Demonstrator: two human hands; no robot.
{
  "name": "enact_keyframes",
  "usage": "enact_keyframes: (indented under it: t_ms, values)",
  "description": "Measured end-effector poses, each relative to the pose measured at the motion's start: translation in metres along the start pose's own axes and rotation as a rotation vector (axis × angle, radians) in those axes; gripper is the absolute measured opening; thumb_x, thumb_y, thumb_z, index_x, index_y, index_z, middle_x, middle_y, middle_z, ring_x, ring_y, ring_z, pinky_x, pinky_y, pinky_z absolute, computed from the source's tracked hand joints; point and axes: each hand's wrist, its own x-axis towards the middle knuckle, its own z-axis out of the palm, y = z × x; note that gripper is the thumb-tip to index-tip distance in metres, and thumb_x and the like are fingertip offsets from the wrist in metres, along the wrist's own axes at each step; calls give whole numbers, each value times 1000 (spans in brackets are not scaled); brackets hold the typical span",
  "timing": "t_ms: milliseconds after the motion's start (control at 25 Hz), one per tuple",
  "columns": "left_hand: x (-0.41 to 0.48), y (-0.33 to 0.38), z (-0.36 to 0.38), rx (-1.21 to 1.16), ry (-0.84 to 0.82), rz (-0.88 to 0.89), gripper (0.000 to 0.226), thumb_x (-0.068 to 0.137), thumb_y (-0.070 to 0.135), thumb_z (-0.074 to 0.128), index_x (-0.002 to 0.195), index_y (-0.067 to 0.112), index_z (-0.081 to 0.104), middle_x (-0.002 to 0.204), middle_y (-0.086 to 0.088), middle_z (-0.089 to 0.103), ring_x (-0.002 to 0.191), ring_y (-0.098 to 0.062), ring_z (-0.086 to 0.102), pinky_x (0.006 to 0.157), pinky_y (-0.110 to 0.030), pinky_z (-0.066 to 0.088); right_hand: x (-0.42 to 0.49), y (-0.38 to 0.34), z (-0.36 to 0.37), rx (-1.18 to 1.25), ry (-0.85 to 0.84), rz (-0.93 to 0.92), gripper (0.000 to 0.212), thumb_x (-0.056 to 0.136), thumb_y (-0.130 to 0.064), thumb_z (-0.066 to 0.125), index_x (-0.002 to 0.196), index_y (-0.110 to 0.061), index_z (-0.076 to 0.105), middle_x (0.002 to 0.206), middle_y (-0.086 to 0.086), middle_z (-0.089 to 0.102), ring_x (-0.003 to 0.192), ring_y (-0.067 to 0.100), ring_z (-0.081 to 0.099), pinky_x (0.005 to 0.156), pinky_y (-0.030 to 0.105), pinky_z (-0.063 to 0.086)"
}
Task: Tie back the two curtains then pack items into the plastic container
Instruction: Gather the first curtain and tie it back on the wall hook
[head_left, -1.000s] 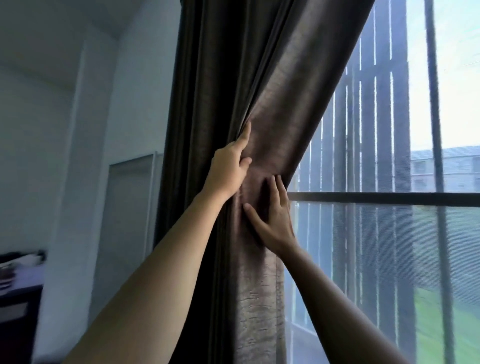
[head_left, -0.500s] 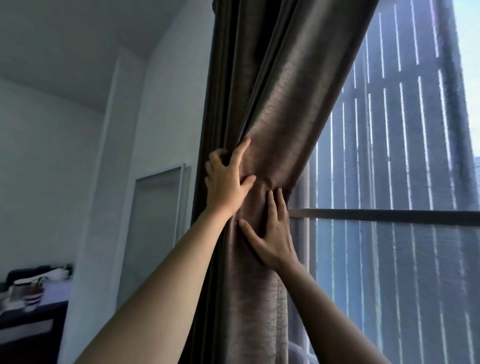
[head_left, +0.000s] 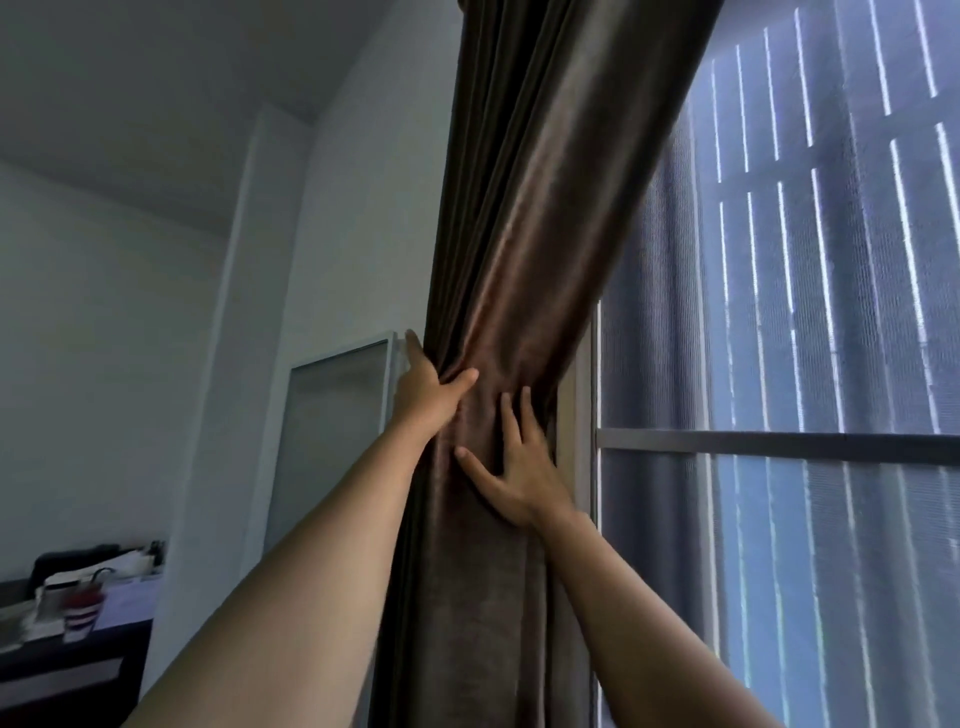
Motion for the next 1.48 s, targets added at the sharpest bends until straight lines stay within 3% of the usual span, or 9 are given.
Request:
enact_keyframes:
  t_ms: [80, 160, 360, 600, 760, 1000, 1080, 1240, 1480]
  values:
    - [3, -10, -5, 70, 21, 1, 64, 84, 27, 67, 138, 10, 37, 133, -11, 55, 119, -28, 54, 89, -28, 44, 8, 1, 3, -65, -3, -6, 77, 93, -54, 38, 150, -16, 3, 159, 6, -9, 146, 20, 2, 115, 27, 6]
    - [0, -15, -10, 65, 16, 15, 46, 83, 28, 68, 123, 8, 53, 113, -7, 65, 103, -23, 62, 77, -24, 43, 9, -5, 6, -139, 224, -59, 65, 96, -47, 26, 149, -12, 14, 158, 11, 5, 146, 25, 9, 116, 34, 11]
    - [-14, -27, -13, -71, -74, 16, 39, 79, 38, 71, 110, 17, 63, 99, -1, 70, 91, -19, 67, 81, -32, 54, 34, -29, -12, -231, 423, -81, 62, 94, -44, 17, 149, -17, 13, 159, 8, -2, 146, 25, -3, 114, 37, -1]
    - [-32, -46, -16, -20, -85, 0, 29, 83, 36, 66, 102, 14, 64, 82, 5, 66, 73, -10, 64, 60, -18, 49, 74, -31, -27, -271, 328, -63, 58, 100, -39, 26, 149, -26, -1, 158, 3, -12, 145, 22, -11, 116, 41, -4]
    - [-32, -56, -20, 84, -23, 7, 29, 88, 32, 62, 96, 4, 66, 81, -4, 65, 72, -17, 62, 48, -11, 39, 101, -26, -28, -359, 54, -17, 61, 99, -44, 23, 148, -26, -9, 157, 3, -19, 145, 22, -14, 117, 44, -1]
    - [-44, -56, -19, 110, 5, 8, 35, 88, 36, 61, 105, 5, 62, 94, -12, 68, 92, -28, 65, 54, -17, 37, 87, -39, -32, -417, 24, 7, 65, 98, -47, 22, 148, -21, -11, 157, 6, -19, 145, 25, -13, 118, 43, 2]
    - [-56, -49, -18, 76, 11, 30, 50, 87, 39, 60, 126, 8, 50, 114, -10, 65, 106, -26, 62, 72, -17, 44, 71, -46, -36, -386, 71, -17, 66, 98, -46, 25, 149, -20, -7, 158, 8, -15, 145, 27, -11, 118, 42, 4]
    - [-69, -19, -14, -15, 75, 133, 76, 89, 43, 55, 147, 8, 20, 146, -11, 40, 132, -24, 43, 105, -30, 37, 45, -62, -61, -393, 84, -33, 67, 97, -47, 29, 150, -19, -3, 158, 10, -10, 146, 27, -7, 117, 40, 7]
    - [-99, 65, -7, 81, 150, 230, 77, 94, 39, 48, 149, 5, 5, 157, -13, 14, 144, -25, 18, 115, -31, 17, -33, -73, -147, -396, 154, -35, 62, 98, -35, 37, 150, -21, 7, 159, 10, 0, 146, 27, -2, 120, 40, 7]
